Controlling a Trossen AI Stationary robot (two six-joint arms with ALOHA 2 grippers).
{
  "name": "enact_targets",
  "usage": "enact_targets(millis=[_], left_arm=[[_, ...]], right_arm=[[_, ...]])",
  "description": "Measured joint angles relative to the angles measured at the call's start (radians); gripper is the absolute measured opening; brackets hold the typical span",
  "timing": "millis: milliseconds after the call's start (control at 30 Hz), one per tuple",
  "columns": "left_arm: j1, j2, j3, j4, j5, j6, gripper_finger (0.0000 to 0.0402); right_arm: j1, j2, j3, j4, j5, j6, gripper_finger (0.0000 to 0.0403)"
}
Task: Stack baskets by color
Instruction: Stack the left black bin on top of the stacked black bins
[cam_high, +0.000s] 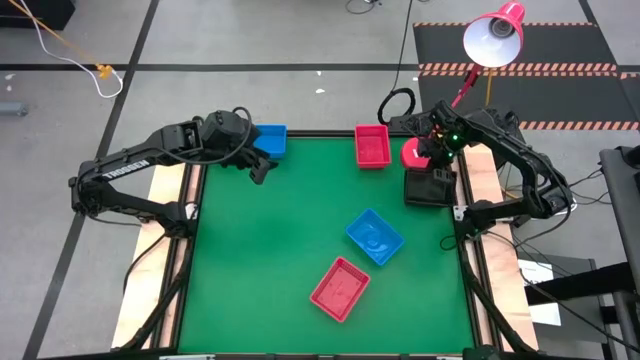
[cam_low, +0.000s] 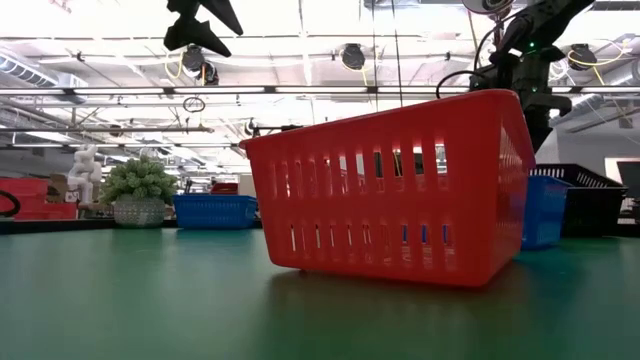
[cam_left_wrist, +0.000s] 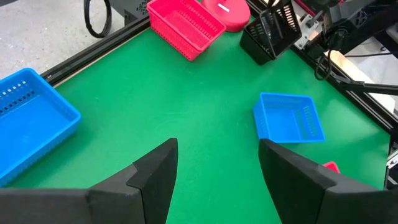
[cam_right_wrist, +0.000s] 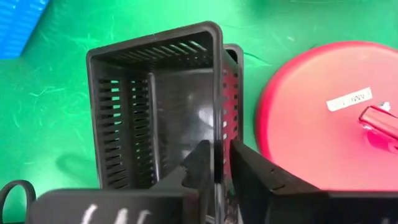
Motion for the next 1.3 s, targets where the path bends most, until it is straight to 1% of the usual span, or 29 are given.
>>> enact_targets(millis=[267, 467, 567, 667, 733, 833, 867, 1167, 1300], left_arm=[[0.000, 0.000, 0.000, 0.000, 0.000, 0.004, 0.0225], [0.000, 0.011, 0.000, 0.000, 0.000, 0.004, 0.0225], [0.000, 0.021, 0.001, 0.002, 0.000, -0.001, 0.0225], [0.000, 0.027, 0.001, 0.003, 0.000, 0.000, 0.0225], [0.000, 0.031, 0.001, 0.010, 0.000, 0.000, 0.0225], [0.000, 0.036, 0.001, 0.009, 0.000, 0.000, 0.0225], [0.000, 0.036, 0.001, 0.009, 0.000, 0.000, 0.0225], [0.000, 0.039, 0.001, 0.009, 0.000, -0.002, 0.0225], [0.000, 0.039, 0.001, 0.009, 0.001, -0.003, 0.0225]], right_arm=[[0.000, 0.000, 0.000, 0.011, 0.000, 0.003, 0.0086], [0.001, -0.001, 0.000, 0.026, -0.001, 0.085, 0.0115], [0.002, -0.001, 0.000, 0.010, -0.001, 0.110, 0.0119], [0.002, -0.001, 0.000, 0.013, 0.000, 0.106, 0.0099], [0.002, -0.001, 0.000, 0.033, 0.020, 0.104, 0.0072], [0.002, -0.001, 0.000, 0.043, 0.022, 0.090, 0.0023], [0.002, -0.001, 0.000, 0.044, 0.022, 0.082, 0.0013], [0.002, -0.001, 0.000, 0.043, 0.021, 0.045, 0.0004], [0.002, -0.001, 0.000, 0.058, 0.027, 0.051, 0.0018]])
